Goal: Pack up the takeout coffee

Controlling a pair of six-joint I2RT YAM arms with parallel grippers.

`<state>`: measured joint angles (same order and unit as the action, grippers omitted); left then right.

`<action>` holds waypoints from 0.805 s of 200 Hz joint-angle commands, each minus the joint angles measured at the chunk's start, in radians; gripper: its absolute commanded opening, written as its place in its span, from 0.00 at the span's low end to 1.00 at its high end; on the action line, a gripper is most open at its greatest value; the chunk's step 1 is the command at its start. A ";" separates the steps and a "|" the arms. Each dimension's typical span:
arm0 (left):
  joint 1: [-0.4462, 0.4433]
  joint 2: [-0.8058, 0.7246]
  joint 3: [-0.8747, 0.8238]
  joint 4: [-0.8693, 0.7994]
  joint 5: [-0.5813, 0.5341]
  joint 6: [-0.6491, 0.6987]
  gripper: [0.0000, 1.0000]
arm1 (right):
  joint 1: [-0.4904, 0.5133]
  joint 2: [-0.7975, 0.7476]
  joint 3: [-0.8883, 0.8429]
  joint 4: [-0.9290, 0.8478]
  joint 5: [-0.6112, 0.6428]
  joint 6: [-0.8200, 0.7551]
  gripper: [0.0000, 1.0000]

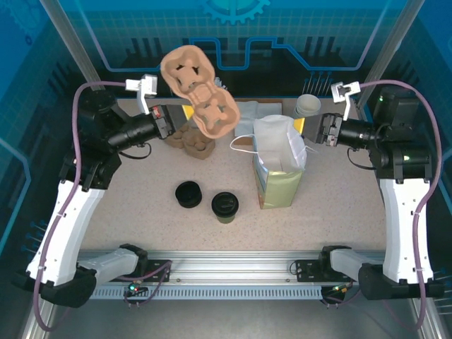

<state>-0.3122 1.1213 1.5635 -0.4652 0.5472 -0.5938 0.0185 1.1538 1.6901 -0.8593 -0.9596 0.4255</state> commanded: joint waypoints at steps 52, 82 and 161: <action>-0.163 0.040 -0.010 0.206 0.187 0.018 0.00 | 0.141 0.027 0.062 0.039 -0.084 -0.036 0.57; -0.190 0.067 0.000 0.211 0.195 0.023 0.00 | 0.180 0.027 0.074 0.022 -0.098 -0.068 0.53; -0.242 0.105 0.017 0.211 0.204 0.040 0.00 | 0.201 0.031 0.083 -0.003 -0.091 -0.089 0.42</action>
<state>-0.5423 1.2240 1.5558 -0.2878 0.7250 -0.5858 0.2043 1.1816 1.7477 -0.8452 -1.0294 0.3702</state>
